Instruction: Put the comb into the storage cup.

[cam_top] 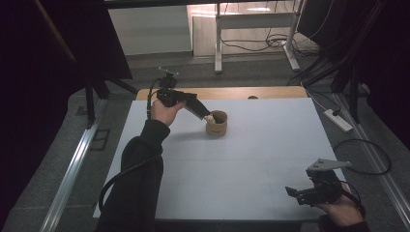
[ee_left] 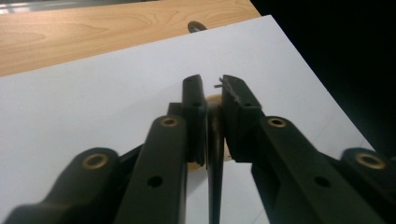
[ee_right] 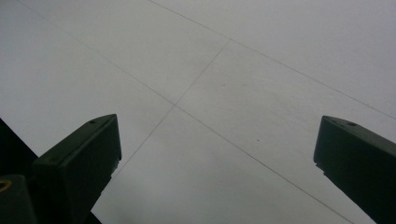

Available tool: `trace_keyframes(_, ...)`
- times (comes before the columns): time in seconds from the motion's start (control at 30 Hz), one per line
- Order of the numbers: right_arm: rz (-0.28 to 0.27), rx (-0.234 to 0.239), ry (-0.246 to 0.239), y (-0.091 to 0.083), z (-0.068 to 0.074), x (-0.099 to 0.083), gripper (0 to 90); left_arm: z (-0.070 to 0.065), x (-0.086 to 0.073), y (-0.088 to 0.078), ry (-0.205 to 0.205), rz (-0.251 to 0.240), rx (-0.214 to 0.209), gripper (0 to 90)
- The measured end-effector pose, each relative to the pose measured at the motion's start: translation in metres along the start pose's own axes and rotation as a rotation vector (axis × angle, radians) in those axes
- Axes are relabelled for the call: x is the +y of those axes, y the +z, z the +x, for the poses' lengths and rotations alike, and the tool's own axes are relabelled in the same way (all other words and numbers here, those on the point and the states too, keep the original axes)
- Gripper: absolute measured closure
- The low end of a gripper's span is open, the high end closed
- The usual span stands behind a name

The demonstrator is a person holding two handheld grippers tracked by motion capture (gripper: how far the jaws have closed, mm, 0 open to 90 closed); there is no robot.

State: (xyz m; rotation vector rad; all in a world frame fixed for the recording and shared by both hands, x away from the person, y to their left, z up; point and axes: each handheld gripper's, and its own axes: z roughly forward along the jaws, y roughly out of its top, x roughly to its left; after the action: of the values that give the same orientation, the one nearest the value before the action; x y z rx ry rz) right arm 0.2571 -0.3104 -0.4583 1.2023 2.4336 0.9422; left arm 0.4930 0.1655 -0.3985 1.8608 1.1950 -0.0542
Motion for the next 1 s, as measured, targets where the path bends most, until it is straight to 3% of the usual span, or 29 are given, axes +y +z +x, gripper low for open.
trace_keyframes(0.47, 0.002, -0.001, 0.000, 0.000, 0.000, 0.000, 1.4, 0.000, -0.008, 0.001, 0.079, -0.037, 0.046, 49.2)
trace_keyframes(0.63, 0.003, -0.003, 0.000, 0.000, 0.000, 0.000, 1.4, -0.001, -0.010, 0.000, 0.114, -0.061, 0.087, 38.1)
trace_keyframes(1.0, 0.004, -0.003, -0.001, 0.000, 0.000, 0.000, 1.4, -0.002, -0.013, -0.006, 0.156, -0.112, 0.116, 18.0)
